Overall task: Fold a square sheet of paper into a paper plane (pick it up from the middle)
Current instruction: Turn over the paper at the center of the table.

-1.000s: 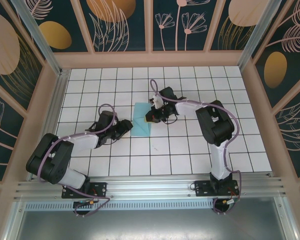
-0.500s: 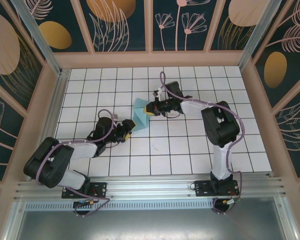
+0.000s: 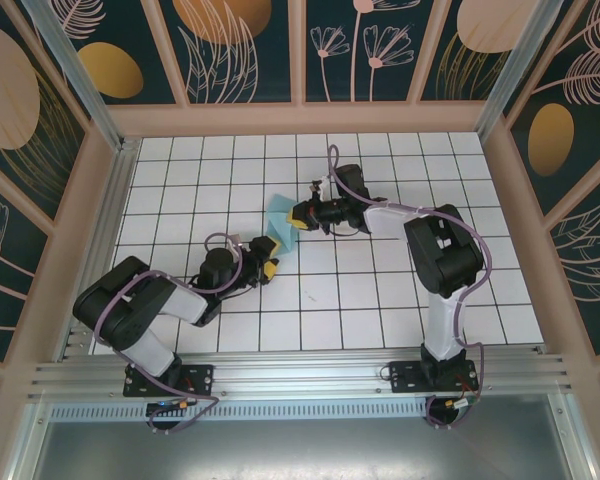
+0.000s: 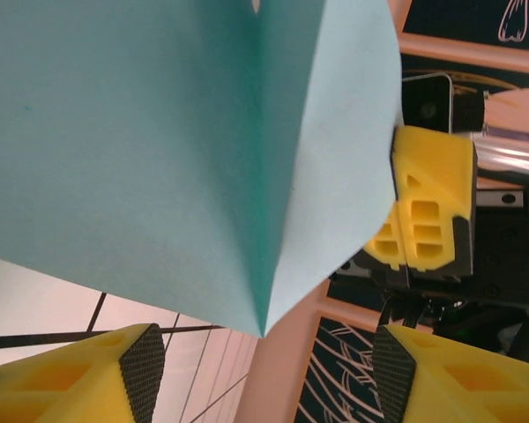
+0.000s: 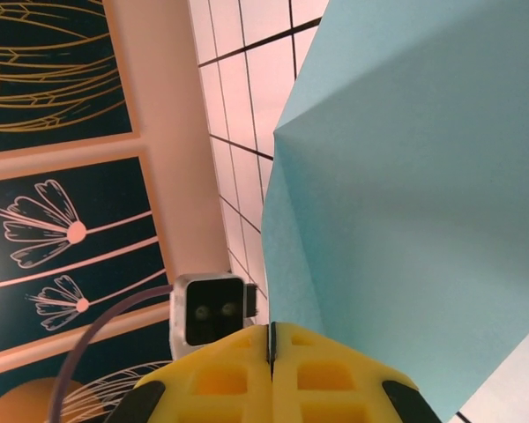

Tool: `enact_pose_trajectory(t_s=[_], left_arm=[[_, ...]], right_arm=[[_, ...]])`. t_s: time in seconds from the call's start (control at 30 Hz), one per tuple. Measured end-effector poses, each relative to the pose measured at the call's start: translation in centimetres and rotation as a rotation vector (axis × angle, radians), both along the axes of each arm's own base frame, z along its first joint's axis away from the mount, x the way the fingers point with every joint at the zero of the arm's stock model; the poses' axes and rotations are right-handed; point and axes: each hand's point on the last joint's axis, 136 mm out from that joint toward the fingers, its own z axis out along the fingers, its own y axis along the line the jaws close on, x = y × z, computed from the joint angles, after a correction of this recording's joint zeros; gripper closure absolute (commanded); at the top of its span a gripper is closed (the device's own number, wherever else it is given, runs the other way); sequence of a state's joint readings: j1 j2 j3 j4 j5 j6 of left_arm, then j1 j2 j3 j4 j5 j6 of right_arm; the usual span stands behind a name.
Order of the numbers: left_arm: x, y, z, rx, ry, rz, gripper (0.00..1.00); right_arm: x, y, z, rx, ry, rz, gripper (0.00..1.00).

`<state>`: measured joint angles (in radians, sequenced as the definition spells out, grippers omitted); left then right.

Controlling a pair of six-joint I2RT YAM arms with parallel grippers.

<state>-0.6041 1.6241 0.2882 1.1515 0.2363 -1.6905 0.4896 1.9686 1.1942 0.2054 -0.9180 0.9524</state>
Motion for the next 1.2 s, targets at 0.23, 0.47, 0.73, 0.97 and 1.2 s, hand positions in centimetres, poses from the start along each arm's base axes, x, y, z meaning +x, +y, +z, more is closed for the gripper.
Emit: enact_pose_trajectory(t_s=[0.23,0.47,0.73,0.97,1.2], left_arm=[[0.6,-0.2,0.0,-0.036,0.018,0.042,0.29],[1.9,-1.3,-0.1,-0.057,-0.009,0.044,0.27],[2.2,-1.8,0.7,-0.101,-0.06,0.04,0.36],[2.3,-1.8,1.2,-0.103,-0.09,0.039,0.51],[2.3,-1.8,1.2,-0.089,-0.102,0.037,0.59]], right_arm=[[0.1,0.1,0.3,0.021,0.031,-0.024,0.94],[-0.4,-0.2,-0.2,0.027,0.086,-0.042,0.94],[-1.1,-0.5,-1.2,0.017,0.12,-0.045,0.94],[-1.2,-0.6,-1.5,0.005,0.133,-0.047,0.94],[-1.4,-0.8,-2.0,-0.013,0.143,-0.05,0.89]])
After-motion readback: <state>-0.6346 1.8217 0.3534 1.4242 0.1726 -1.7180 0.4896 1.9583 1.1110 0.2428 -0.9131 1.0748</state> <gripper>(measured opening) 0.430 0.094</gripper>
